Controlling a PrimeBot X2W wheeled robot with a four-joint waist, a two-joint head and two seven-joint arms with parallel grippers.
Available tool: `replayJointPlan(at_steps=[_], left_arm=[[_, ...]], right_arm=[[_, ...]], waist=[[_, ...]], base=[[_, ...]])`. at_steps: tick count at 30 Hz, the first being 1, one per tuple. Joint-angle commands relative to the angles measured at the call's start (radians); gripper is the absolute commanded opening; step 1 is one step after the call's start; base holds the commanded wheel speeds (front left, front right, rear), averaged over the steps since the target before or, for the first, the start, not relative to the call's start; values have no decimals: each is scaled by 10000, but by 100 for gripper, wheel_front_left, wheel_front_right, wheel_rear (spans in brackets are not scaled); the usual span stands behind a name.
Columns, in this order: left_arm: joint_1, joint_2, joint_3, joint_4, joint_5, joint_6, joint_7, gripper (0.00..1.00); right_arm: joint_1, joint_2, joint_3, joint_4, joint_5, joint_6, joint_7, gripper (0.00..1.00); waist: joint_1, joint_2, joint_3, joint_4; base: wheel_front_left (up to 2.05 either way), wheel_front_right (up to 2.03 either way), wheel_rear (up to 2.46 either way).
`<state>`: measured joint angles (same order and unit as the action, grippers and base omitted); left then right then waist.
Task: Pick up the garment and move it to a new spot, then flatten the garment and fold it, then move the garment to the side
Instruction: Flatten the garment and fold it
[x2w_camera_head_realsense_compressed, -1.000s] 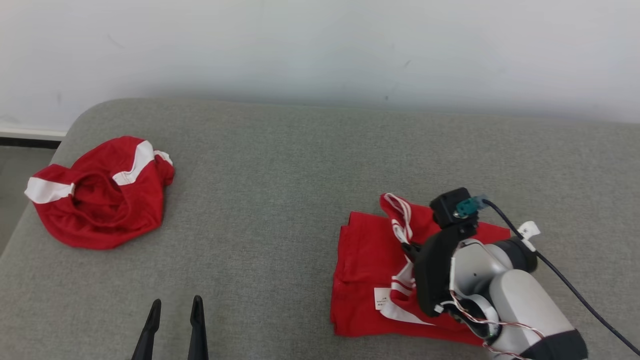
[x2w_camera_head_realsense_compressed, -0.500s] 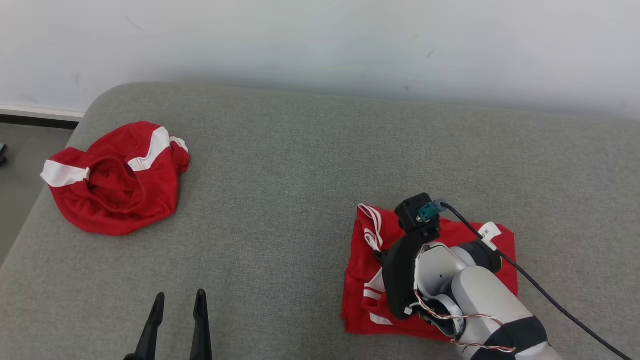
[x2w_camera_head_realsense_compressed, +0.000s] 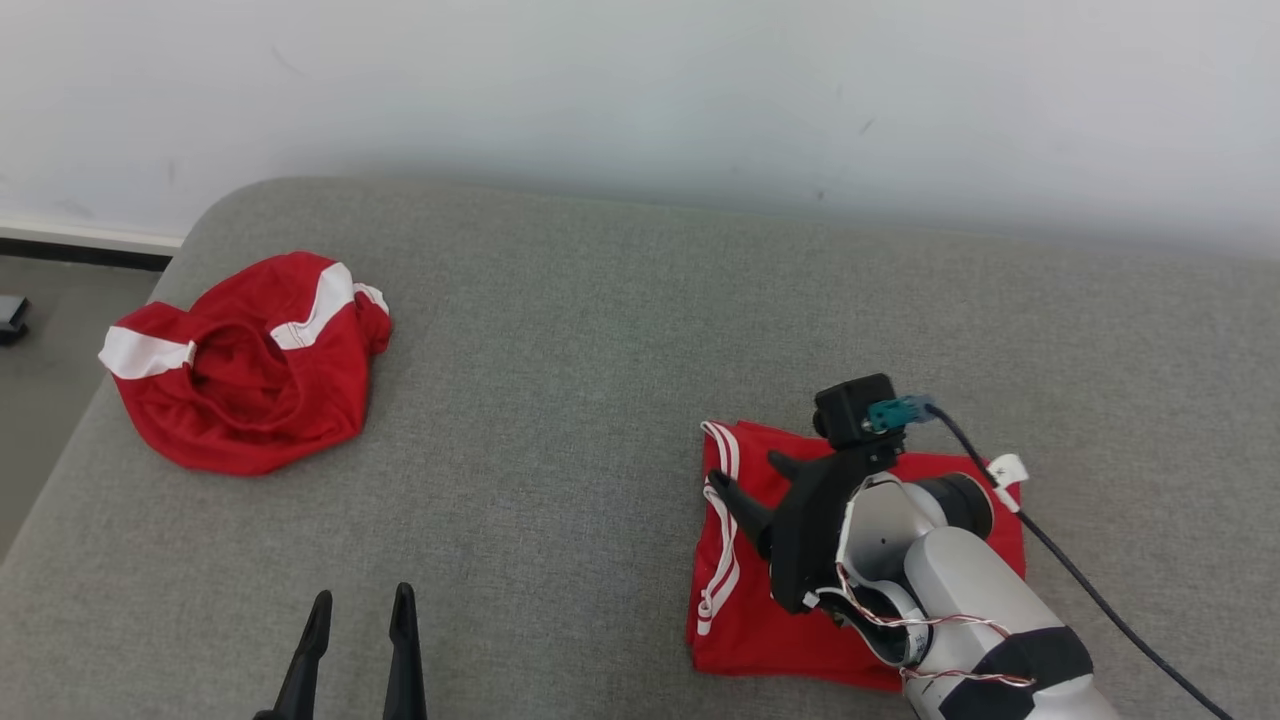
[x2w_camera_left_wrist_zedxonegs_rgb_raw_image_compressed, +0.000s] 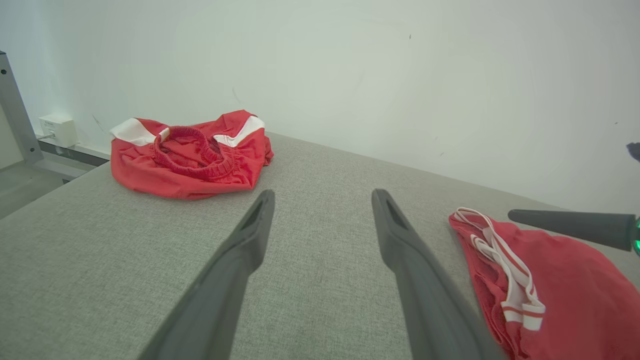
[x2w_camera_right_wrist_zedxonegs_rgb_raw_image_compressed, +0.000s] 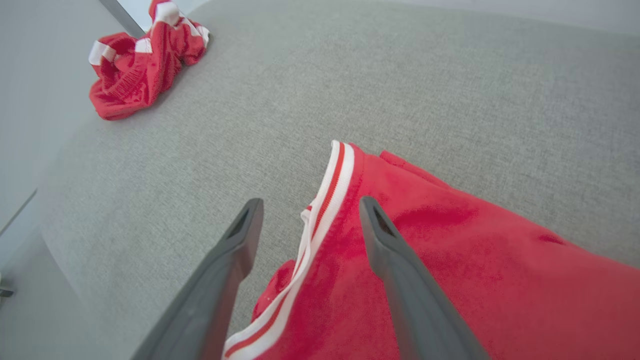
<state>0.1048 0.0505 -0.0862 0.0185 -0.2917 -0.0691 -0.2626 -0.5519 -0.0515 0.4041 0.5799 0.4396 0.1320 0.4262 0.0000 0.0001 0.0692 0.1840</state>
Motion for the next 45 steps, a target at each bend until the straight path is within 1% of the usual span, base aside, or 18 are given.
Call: replayJointPlan(at_steps=[1,3,5,9,13,17,20,26,29,34,39,45], left_arm=[[154,-2,44,17,4,42,-29,100],[227,-2,98,15,13,56,-29,100],[274,-4,135,6,60,48,-29,100],[451,-1,189,156,244,11,-29,100],[517,-3,284,211,230,92,-29,100],[573,2,315,270,296,85,-29,100],[647,-1,396,288,296,116,-29,100],[695,-1,633,328,405,27,-29,100],[724,-1,741,407,520,-35,-29,100],[822,0,805,631,656,-130,-29,100],[874,-1,906,1022,730,-166,-29,100],[846,-1,1153,1403,879,-268,-29,100]], right_arm=[[162,7,-94,-120,60,-23,-221,100],[428,2,-409,-351,230,-24,-696,100],[694,-28,-737,-639,129,-24,-1190,100],[1440,-361,-1495,-1308,-441,-23,-2253,100],[2411,-660,-2276,-1937,-1062,-24,-3394,100],[3362,-755,-3017,-2408,-1589,-23,-4296,100],[3985,-802,-3414,-2654,-1845,-23,-4748,100],[5014,-901,-4021,-3104,-2178,-24,-5342,100],[5482,-941,-4144,-3287,-2201,-23,-5519,100],[6011,-1050,-4068,-3371,-2158,-24,-5656,100],[6327,-916,-3912,-3482,-2092,-24,-5758,100],[6356,-869,-3729,-3555,-2033,-24,-5780,100]], waist=[[0,-1,-121,-80],[0,-1,-228,-175],[0,-1,-331,-297],[0,-1,-578,-585],[0,-1,-822,-874],[0,-1,-988,-1129],[0,-1,-1133,-1304],[0,-1,-1340,-1518],[0,-1,-1459,-1547],[0,-1,-1615,-1596],[0,-1,-1751,-1665],[0,-1,-1819,-1697]], base=[[0,0,0],[0,0,0],[0,0,0],[0,0,0],[0,0,0],[0,0,0],[0,0,0],[0,0,0],[0,0,0],[0,0,0],[0,0,0],[0,0,0]])
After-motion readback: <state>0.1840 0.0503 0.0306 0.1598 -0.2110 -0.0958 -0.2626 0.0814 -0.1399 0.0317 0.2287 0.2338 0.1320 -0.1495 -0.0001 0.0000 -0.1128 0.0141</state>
